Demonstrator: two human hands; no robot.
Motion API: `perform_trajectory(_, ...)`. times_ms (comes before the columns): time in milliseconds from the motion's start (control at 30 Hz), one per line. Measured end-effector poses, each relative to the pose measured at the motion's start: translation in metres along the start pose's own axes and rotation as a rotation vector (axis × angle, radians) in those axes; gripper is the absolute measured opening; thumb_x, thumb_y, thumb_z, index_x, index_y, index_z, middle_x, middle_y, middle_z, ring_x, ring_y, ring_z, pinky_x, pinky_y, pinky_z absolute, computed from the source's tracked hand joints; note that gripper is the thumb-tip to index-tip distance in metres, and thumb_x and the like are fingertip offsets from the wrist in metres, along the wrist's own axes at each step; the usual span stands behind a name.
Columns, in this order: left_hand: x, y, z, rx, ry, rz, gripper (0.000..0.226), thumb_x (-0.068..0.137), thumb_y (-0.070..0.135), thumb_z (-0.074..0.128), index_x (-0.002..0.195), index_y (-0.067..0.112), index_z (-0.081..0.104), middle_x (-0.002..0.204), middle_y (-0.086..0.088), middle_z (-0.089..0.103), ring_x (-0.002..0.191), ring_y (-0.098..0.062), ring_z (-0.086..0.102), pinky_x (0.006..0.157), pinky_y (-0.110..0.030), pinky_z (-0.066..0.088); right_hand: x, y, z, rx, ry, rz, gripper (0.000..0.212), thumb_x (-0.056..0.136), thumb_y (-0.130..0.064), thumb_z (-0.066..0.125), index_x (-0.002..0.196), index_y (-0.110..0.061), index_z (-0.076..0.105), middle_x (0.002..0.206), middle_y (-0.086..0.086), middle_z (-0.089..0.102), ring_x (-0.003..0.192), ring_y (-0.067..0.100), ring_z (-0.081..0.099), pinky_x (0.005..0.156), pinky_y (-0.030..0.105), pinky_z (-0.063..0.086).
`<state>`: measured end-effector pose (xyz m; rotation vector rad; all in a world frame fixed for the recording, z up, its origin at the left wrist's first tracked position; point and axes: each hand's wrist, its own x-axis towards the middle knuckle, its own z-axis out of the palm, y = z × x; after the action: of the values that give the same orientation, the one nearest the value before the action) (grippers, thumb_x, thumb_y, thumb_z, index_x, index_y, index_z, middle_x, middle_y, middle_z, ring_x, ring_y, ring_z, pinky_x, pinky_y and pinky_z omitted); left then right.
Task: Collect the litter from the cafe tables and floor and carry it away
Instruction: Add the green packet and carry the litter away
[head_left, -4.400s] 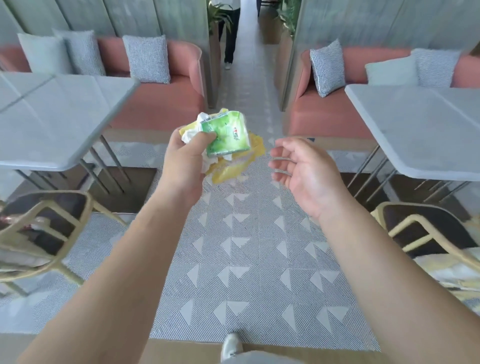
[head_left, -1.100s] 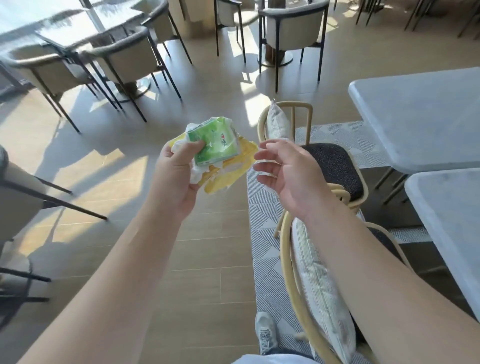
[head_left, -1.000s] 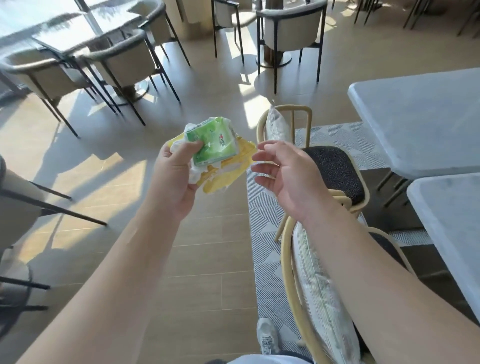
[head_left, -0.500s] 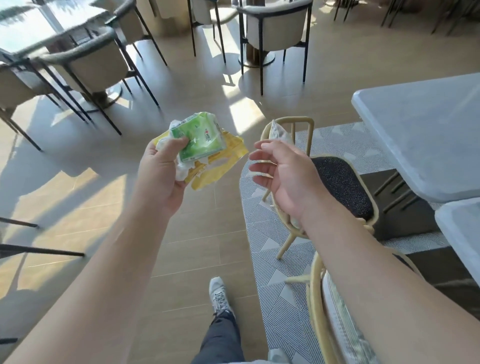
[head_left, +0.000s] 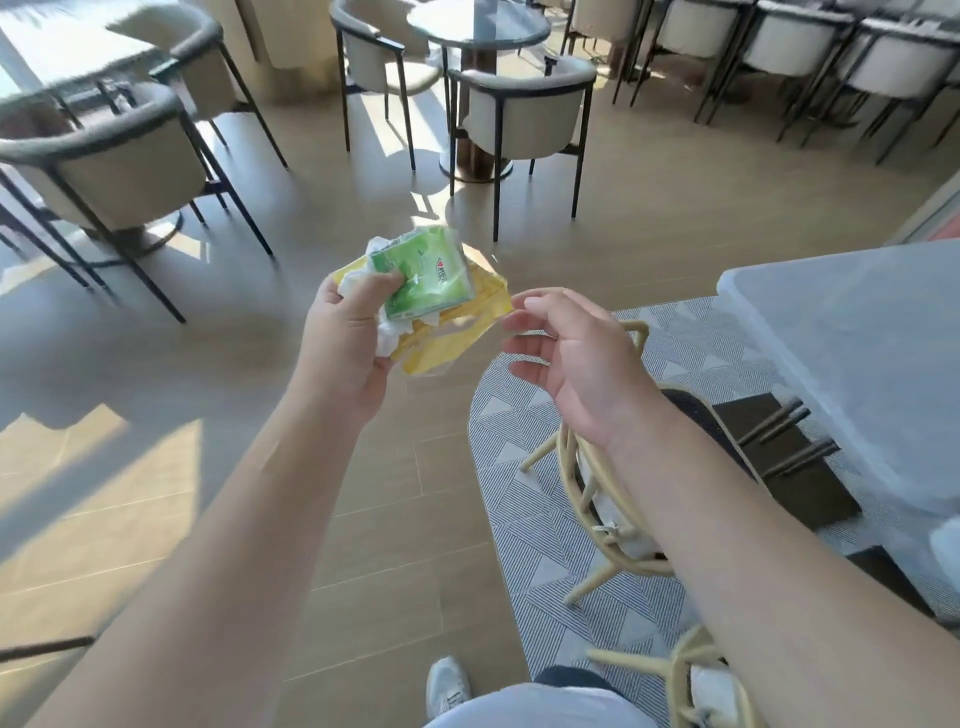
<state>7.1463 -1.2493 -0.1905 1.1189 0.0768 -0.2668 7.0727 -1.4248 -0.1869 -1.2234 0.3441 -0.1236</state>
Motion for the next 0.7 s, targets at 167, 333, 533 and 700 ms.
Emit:
perform_trajectory(167, 0.059, 0.01, 0.0, 0.013, -0.032, -0.013, 0.037, 0.09, 0.009, 0.062, 0.127, 0.011, 0.055, 0.114, -0.012, 0.071, 0.104, -0.035, 0.071, 0.088, -0.055, 0.057, 0.048, -0.007, 0.012, -0.001, 0.027, -0.022, 0.015, 0.083, -0.02, 0.059, 0.095, -0.012, 0.064, 0.079, 0.002, 0.067, 0.067, 0.016, 0.062, 0.058, 0.027, 0.05)
perform_trajectory(333, 0.126, 0.003, 0.014, 0.012, -0.035, -0.063, 0.032, 0.095, 0.007, 0.059, 0.127, 0.011, 0.056, 0.11, -0.01, 0.072, 0.097, -0.031, 0.073, 0.085, -0.051, 0.059, 0.111, -0.008, 0.01, 0.003, 0.066, -0.017, 0.009, 0.091, -0.015, 0.055, 0.094, -0.012, 0.063, 0.077, 0.002, 0.067, 0.065, 0.015, 0.062, 0.058, 0.027, 0.048)
perform_trajectory(533, 0.229, 0.01, 0.042, 0.034, -0.034, -0.074, 0.035, 0.095, 0.006, 0.059, 0.129, 0.01, 0.054, 0.116, -0.014, 0.07, 0.107, -0.038, 0.071, 0.095, -0.059, 0.054, 0.224, -0.022, 0.018, 0.057, 0.046, -0.016, 0.017, 0.078, -0.023, 0.06, 0.09, -0.013, 0.065, 0.079, 0.005, 0.066, 0.064, 0.016, 0.063, 0.054, 0.024, 0.049)
perform_trajectory(700, 0.32, 0.023, 0.071, 0.098, -0.03, -0.075, 0.031, 0.094, 0.006, 0.06, 0.124, 0.011, 0.057, 0.106, -0.008, 0.074, 0.094, -0.029, 0.073, 0.094, -0.056, 0.055, 0.318, -0.048, 0.01, 0.109, 0.084, -0.013, 0.015, 0.08, -0.023, 0.06, 0.089, -0.014, 0.067, 0.079, 0.004, 0.067, 0.066, 0.017, 0.064, 0.053, 0.023, 0.049)
